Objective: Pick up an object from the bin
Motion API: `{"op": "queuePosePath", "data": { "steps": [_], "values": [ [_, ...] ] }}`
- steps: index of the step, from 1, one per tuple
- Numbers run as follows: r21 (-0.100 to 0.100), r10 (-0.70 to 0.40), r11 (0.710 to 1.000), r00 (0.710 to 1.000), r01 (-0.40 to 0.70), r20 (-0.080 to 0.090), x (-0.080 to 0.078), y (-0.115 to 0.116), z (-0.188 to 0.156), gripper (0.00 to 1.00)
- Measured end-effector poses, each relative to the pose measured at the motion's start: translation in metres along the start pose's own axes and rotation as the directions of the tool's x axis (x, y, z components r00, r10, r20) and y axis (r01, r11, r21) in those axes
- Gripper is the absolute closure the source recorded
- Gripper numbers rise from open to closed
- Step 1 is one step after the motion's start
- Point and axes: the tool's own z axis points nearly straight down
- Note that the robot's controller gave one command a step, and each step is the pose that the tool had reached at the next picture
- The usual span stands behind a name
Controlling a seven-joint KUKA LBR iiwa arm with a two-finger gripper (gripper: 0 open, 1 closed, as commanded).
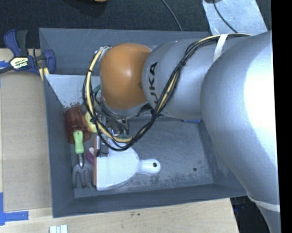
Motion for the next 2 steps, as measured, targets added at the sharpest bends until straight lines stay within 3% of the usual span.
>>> {"op": "queuePosePath", "data": {
  "steps": [1, 2],
  "values": [
    [-0.002, 0.002, 1.000, 1.000, -0.002, 0.007, -0.002, 0.000, -0.004, 0.00],
    [0.010, -0.477, 0.879, 0.878, 0.477, 0.031, -0.016, 0.034, 0.045, 0.00]
  ]
}}
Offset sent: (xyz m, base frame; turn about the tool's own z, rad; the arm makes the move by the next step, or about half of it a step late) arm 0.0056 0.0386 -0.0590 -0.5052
